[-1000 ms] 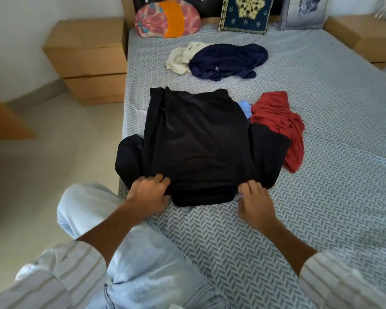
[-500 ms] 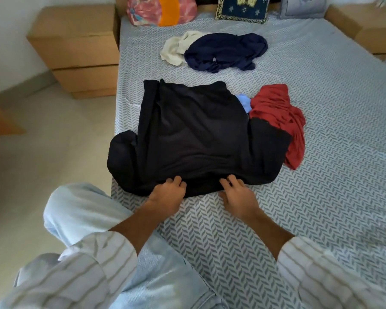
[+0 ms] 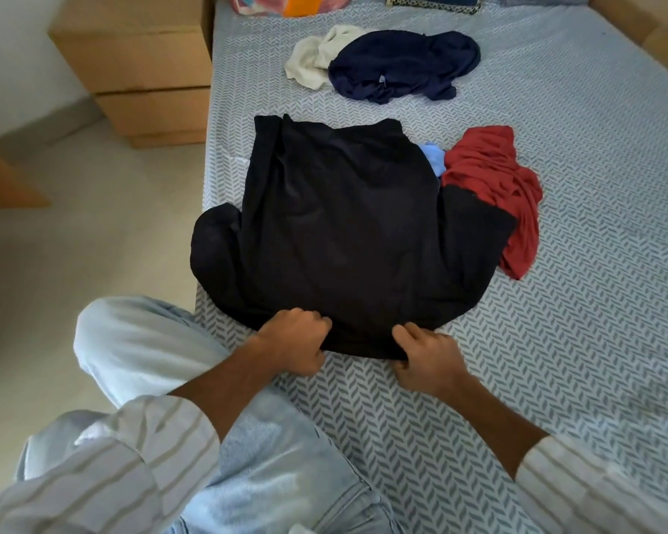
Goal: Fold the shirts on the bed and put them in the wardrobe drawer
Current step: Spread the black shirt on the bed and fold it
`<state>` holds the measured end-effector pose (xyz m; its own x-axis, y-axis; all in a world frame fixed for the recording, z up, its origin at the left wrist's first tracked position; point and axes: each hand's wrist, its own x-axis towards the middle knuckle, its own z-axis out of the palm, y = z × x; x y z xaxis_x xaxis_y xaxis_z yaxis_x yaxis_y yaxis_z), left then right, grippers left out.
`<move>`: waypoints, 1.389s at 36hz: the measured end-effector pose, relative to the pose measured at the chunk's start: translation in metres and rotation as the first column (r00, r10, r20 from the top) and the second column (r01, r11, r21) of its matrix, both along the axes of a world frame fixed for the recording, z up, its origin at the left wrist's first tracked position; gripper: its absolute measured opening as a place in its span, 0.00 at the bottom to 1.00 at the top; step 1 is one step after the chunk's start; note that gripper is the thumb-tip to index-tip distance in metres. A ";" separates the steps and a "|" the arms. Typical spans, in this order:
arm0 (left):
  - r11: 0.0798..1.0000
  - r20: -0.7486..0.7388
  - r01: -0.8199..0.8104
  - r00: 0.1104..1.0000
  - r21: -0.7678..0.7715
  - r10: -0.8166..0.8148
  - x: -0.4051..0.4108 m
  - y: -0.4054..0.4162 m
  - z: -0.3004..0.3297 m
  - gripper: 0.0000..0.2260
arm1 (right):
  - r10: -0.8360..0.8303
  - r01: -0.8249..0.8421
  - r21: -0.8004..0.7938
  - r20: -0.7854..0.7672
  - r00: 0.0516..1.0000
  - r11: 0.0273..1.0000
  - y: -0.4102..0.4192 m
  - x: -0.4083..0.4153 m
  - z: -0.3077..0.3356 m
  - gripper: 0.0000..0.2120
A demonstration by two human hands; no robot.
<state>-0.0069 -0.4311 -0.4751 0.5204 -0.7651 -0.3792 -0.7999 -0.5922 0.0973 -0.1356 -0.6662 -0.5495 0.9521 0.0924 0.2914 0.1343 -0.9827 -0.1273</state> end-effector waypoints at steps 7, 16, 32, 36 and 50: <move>0.979 0.121 -0.040 0.993 0.202 0.016 -0.013 -0.007 -0.003 0.10 | -0.264 0.271 -0.015 -0.280 0.923 0.962 0.003 -0.003 -0.001 0.26; 0.955 0.066 -0.005 0.998 0.295 -0.016 -0.033 -0.004 -0.007 0.13 | -0.143 0.134 -0.051 -0.313 0.939 0.990 -0.004 -0.023 -0.003 0.27; 0.744 -0.118 -0.665 0.745 -0.062 0.657 0.025 0.064 0.000 0.13 | 0.076 -0.070 0.044 -0.135 0.988 0.997 0.062 0.036 0.034 0.22; 0.473 -0.218 -0.858 0.509 -0.198 0.832 0.047 0.081 -0.002 0.20 | 0.193 -0.180 0.077 -0.250 0.949 0.981 0.112 0.072 0.038 0.22; -0.483 -0.874 -0.865 -0.334 0.136 0.353 0.121 0.116 -0.026 0.14 | 0.322 -0.204 0.262 -0.575 0.752 0.943 0.179 0.119 0.023 0.10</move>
<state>0.1145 -0.3153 -0.5016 0.6296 0.2500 -0.7356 0.7433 0.0816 0.6640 -0.0167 -0.4875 -0.5263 0.8798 0.3705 -0.2978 0.2214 -0.8738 -0.4329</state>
